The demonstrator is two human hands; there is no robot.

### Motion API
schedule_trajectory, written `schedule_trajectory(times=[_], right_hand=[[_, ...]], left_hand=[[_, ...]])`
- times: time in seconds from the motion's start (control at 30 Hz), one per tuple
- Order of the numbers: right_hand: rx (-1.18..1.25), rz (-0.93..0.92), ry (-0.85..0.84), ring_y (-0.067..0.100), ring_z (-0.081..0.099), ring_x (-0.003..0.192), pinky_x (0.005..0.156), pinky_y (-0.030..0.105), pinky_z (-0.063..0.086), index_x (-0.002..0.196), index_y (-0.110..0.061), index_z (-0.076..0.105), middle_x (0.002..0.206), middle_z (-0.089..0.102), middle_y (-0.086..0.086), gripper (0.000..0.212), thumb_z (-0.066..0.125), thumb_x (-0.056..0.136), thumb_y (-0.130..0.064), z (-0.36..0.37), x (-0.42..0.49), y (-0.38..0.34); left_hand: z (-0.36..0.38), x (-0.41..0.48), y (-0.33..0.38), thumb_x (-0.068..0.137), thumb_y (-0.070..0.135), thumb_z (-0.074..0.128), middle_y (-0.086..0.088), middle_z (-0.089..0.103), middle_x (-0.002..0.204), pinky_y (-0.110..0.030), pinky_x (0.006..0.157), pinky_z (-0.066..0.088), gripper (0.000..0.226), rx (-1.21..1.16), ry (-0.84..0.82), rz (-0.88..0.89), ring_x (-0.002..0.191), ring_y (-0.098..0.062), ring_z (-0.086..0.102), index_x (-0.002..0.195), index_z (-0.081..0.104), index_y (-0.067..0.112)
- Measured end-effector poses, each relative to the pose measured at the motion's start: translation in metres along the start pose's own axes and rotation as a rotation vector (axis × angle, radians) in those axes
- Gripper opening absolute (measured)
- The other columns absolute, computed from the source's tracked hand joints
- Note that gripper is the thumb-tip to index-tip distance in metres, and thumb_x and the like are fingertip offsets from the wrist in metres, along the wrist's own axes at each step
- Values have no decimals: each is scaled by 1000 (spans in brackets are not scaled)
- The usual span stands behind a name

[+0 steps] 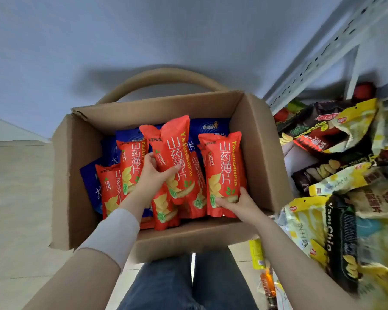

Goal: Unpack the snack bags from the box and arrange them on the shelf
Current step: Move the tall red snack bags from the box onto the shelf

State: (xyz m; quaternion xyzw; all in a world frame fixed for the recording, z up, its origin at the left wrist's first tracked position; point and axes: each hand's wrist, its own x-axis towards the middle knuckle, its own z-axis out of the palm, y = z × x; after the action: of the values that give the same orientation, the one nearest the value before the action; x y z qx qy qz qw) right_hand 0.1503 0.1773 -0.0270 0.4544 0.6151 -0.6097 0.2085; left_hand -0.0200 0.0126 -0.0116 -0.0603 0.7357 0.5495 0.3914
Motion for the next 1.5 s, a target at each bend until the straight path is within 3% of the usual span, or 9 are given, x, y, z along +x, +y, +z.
schedule_trajectory(times=[0.13, 0.27, 0.5, 0.77, 0.93, 1.13, 1.23, 1.33, 1.5], right_hand=[[131, -128, 150, 11, 52, 103, 88, 24, 42, 135, -14, 30, 119, 54, -1, 68, 70, 81, -27, 1, -49, -19], [209, -301, 306, 5, 56, 103, 90, 23, 48, 130, -24, 35, 116, 57, -8, 65, 73, 77, -27, -11, -113, -38], [370, -491, 582, -12, 63, 82, 63, 7, 49, 118, -27, 48, 105, 64, -11, 52, 74, 76, -15, -61, -219, -45], [464, -612, 783, -11, 63, 87, 65, 6, 49, 118, -32, 43, 110, 62, -15, 54, 64, 69, -42, -147, -289, -24], [511, -652, 825, 2, 65, 99, 69, 15, 53, 126, -27, 44, 114, 65, -10, 75, 68, 63, -60, -207, -294, 2], [608, -708, 908, 10, 69, 90, 61, 20, 54, 117, -24, 49, 103, 70, -5, 62, 74, 61, -31, -294, -279, 18], [649, -694, 997, 16, 69, 89, 57, 21, 52, 121, -18, 45, 108, 67, 4, 76, 86, 57, -27, -336, -260, 16], [678, -682, 1101, 0, 67, 79, 53, 16, 52, 116, -19, 43, 103, 64, -3, 63, 80, 65, -17, -378, -238, 8], [680, -679, 1249, 4, 64, 78, 52, 16, 53, 112, -23, 39, 98, 58, -10, 62, 79, 68, -4, -452, -197, -11]], left_hand=[[3, -22, 42, 80, 22, 70, 9, 56, 111, -19, 70, 50, 62, 9, -107, 184, 94, -2, 59, 127, 30, 25], [22, -48, 103, 77, 25, 71, 8, 58, 115, -22, 78, 53, 66, -10, -212, 386, 100, -4, 61, 132, 34, 21], [90, -107, 199, 71, 35, 68, 11, 62, 112, -13, 71, 52, 60, 44, -497, 696, 93, 4, 63, 125, 46, 20], [222, -163, 261, 67, 39, 65, 20, 61, 110, -10, 74, 50, 58, 78, -816, 854, 95, 8, 62, 120, 44, 31], [307, -179, 282, 70, 47, 67, 17, 61, 111, -23, 86, 52, 55, 130, -950, 899, 97, 3, 63, 118, 45, 31], [401, -168, 299, 67, 53, 72, 9, 61, 121, -36, 94, 50, 74, 225, -1005, 896, 108, -10, 61, 129, 44, 25], [443, -151, 307, 65, 42, 72, 9, 60, 121, -36, 95, 49, 72, 279, -1030, 890, 108, -9, 60, 129, 45, 24], [486, -129, 321, 60, 43, 78, 7, 60, 120, -36, 95, 48, 74, 320, -1027, 890, 110, -12, 59, 125, 46, 26], [570, -86, 358, 61, 36, 74, 16, 62, 107, -29, 94, 49, 58, 352, -1099, 906, 94, 1, 62, 113, 49, 29]])
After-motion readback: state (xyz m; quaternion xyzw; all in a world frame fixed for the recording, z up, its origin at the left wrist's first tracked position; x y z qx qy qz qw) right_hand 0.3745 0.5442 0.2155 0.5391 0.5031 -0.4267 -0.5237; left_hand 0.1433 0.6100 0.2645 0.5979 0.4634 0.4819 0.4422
